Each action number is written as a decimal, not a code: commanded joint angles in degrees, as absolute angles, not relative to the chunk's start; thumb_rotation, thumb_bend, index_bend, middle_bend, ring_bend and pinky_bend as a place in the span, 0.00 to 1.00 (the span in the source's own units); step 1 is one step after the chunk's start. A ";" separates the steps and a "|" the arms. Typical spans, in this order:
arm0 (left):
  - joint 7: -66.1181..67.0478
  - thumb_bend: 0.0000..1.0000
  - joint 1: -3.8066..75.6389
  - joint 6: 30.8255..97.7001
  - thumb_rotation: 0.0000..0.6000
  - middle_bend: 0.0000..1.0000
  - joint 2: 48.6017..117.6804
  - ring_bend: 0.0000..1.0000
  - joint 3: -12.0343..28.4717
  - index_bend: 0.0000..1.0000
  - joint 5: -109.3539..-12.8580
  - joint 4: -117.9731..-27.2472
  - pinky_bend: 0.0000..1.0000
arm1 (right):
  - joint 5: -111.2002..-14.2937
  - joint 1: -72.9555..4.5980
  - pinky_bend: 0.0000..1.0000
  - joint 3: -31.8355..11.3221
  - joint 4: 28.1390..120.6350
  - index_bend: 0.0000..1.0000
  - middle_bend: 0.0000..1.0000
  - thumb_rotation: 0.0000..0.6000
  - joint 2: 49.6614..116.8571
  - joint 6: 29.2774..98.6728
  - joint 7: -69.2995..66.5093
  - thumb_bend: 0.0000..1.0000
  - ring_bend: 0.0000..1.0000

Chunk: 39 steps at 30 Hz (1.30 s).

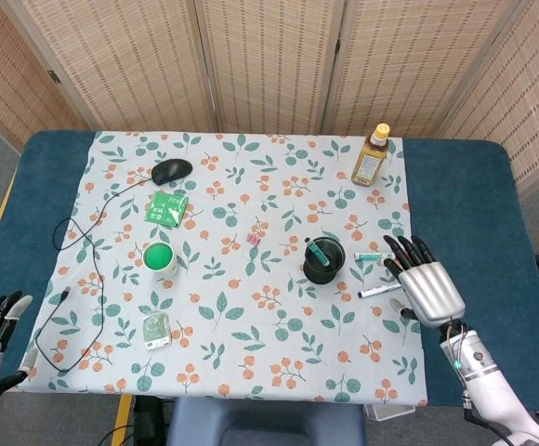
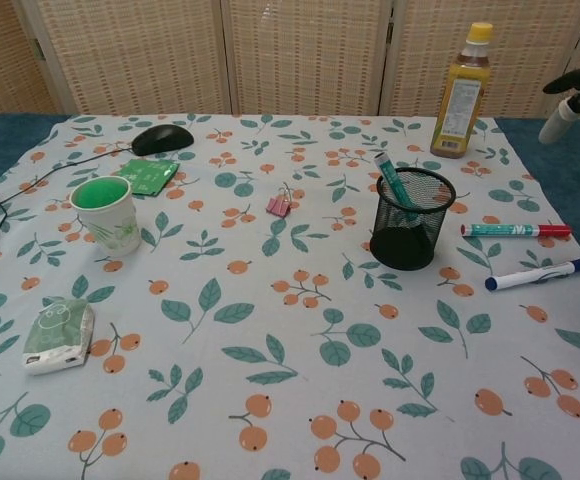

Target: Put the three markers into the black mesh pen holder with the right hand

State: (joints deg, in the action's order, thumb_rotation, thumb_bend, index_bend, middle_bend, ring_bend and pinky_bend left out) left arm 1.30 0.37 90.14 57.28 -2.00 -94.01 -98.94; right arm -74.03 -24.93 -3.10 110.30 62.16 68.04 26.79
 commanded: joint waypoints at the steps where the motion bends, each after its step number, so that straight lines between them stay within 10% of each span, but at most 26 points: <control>1: 1.20 0.45 0.12 90.63 1.00 0.07 57.22 0.06 -2.05 0.05 -94.19 -98.97 0.22 | -71.76 -25.31 0.00 -2.05 107.06 0.25 0.00 1.00 63.84 65.37 28.80 0.25 0.00; 39: -1.36 0.45 -0.38 92.23 1.00 0.07 56.52 0.06 -1.74 0.07 -94.71 -98.13 0.22 | -59.36 -34.67 0.00 -4.47 83.12 0.46 0.04 1.00 83.48 53.27 32.60 0.26 0.00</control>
State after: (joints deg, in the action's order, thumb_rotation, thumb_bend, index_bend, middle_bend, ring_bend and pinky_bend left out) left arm -1.34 -0.37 92.21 56.53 -1.73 -94.70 -98.13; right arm -59.50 -34.54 -4.53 83.27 83.33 53.40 32.45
